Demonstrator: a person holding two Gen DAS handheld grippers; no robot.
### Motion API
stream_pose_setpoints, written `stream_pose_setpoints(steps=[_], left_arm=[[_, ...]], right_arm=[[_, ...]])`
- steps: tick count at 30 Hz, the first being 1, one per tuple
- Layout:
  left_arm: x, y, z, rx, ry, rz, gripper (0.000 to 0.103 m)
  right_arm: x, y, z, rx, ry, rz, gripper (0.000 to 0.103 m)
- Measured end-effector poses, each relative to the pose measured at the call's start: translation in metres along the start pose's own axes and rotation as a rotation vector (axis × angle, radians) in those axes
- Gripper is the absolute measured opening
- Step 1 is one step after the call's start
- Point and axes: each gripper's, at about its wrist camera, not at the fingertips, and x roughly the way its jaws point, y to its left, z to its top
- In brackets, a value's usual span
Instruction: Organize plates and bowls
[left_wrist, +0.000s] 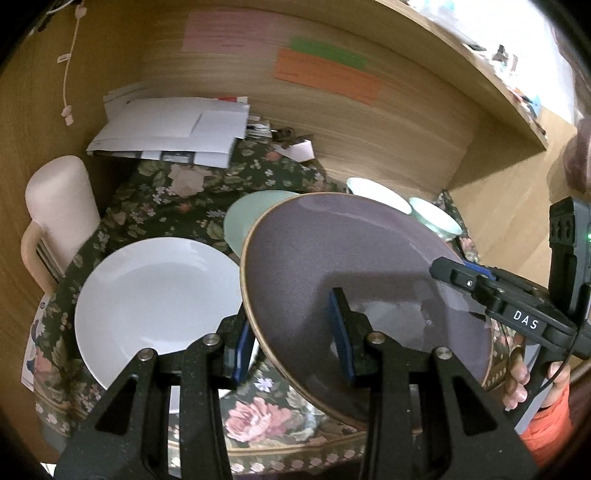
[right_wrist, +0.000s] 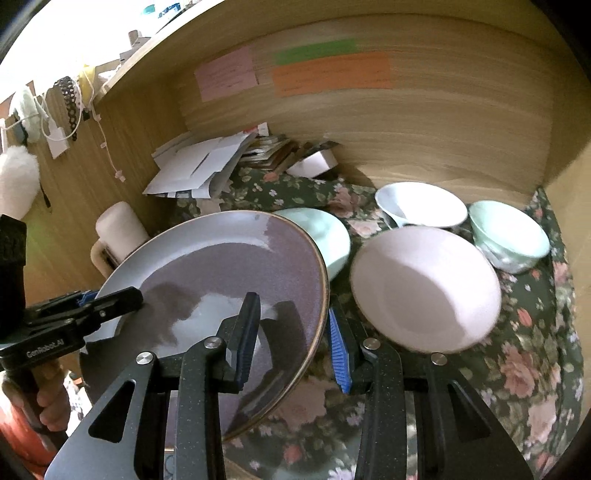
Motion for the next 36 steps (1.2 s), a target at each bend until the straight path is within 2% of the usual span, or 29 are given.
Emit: stream_pose_setpoints(steps=[13, 36], left_arm=[[0.017, -0.018, -0.025, 0.016, 0.064, -0.029, 0.038], [0.073, -0.032, -0.047, 0.056, 0.189, -0.037, 0.038]], right_arm=[[-0.011, -0.023, -0.034, 0.049, 0.037, -0.030, 0.032], [0.018, -0.059, -0.070, 0.156, 0.139, -0.065, 0.032]])
